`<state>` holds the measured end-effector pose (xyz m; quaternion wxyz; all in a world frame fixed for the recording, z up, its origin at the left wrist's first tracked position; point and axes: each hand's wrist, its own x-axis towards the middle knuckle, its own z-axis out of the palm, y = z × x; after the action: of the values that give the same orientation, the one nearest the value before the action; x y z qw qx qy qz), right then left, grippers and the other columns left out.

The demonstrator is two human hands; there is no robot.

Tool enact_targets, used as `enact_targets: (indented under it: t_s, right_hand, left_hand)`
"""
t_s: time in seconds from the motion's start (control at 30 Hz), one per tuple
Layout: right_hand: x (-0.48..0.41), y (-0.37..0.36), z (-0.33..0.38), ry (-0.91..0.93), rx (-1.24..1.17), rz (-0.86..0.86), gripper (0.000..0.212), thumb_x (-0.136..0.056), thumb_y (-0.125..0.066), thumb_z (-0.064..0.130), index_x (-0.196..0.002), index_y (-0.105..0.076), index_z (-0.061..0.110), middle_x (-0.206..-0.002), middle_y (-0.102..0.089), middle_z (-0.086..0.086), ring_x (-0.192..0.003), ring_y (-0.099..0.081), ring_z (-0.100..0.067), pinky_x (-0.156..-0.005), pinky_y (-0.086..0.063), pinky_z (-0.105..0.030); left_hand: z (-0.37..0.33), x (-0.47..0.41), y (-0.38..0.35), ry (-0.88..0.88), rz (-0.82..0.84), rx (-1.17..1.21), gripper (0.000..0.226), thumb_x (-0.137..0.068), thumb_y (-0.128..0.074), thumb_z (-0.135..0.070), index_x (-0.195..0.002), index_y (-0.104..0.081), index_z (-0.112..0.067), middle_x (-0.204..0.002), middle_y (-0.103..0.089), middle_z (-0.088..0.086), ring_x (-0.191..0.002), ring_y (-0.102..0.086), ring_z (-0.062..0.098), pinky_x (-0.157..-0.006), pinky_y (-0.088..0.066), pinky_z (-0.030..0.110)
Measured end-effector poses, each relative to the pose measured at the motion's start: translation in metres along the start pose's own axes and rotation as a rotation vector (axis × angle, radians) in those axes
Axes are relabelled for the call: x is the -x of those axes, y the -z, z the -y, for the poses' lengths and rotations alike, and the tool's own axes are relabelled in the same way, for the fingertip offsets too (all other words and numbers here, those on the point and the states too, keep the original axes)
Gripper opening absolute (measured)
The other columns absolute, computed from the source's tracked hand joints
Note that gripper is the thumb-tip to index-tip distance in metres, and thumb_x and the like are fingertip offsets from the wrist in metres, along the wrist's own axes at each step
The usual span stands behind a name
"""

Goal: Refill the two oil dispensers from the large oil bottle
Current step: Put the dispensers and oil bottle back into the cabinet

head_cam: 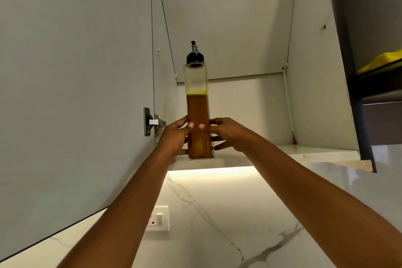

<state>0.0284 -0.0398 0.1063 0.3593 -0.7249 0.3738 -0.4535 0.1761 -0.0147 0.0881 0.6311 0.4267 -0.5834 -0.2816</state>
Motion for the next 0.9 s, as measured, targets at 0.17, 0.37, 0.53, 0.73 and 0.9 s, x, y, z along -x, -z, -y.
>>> enact_targets:
  t_s: [0.17,0.37,0.53,0.73,0.9]
  right_hand:
    - [0.021,0.009,-0.007,-0.051,-0.078,-0.067,0.012,-0.097,-0.046,0.012,-0.099,-0.057,0.015,-0.112,-0.054,-0.004,-0.094,-0.057,-0.020,-0.069,-0.051,-0.028]
    - [0.012,-0.009,-0.008,-0.077,0.011,-0.059,0.031,-0.099,-0.040,0.012,-0.128,-0.052,0.010,-0.120,-0.059,-0.008,-0.103,-0.057,-0.022,-0.088,-0.045,-0.035]
    - [-0.015,-0.023,-0.011,-0.142,0.001,-0.047,0.033,-0.098,-0.037,0.007,-0.126,-0.053,0.010,-0.125,-0.059,-0.011,-0.109,-0.059,-0.025,-0.092,-0.046,-0.037]
    - [-0.045,-0.033,-0.013,-0.213,-0.029,-0.002,0.037,-0.095,-0.033,-0.003,-0.126,-0.052,0.006,-0.129,-0.056,-0.012,-0.115,-0.055,-0.029,-0.103,-0.041,-0.044]
    - [-0.059,-0.044,-0.014,-0.228,-0.013,-0.005,0.034,-0.099,-0.033,0.005,-0.126,-0.053,0.006,-0.130,-0.056,-0.011,-0.114,-0.057,-0.027,-0.101,-0.041,-0.041]
  left_hand:
    - [0.012,0.006,0.010,0.089,-0.016,-0.024,0.039,-0.102,-0.041,-0.032,-0.135,-0.051,-0.013,-0.138,-0.054,0.011,-0.123,-0.053,0.033,-0.102,-0.040,0.046]
    - [0.011,-0.002,0.006,0.158,-0.031,-0.046,0.055,-0.102,-0.024,-0.047,-0.136,-0.047,-0.010,-0.142,-0.050,0.012,-0.130,-0.047,0.034,-0.107,-0.035,0.046]
    - [0.011,-0.018,0.009,0.251,-0.090,-0.021,0.042,-0.104,-0.028,-0.031,-0.132,-0.051,-0.010,-0.137,-0.055,0.011,-0.124,-0.052,0.031,-0.099,-0.038,0.041]
    - [0.006,-0.031,0.005,0.325,-0.157,-0.080,0.037,-0.103,-0.033,-0.025,-0.133,-0.048,-0.009,-0.135,-0.053,0.012,-0.124,-0.051,0.030,-0.096,-0.039,0.039]
    - [-0.002,-0.042,-0.002,0.368,-0.239,-0.110,0.036,-0.104,-0.032,-0.012,-0.137,-0.042,0.001,-0.113,-0.045,0.013,-0.104,-0.043,0.023,-0.108,-0.035,0.036]
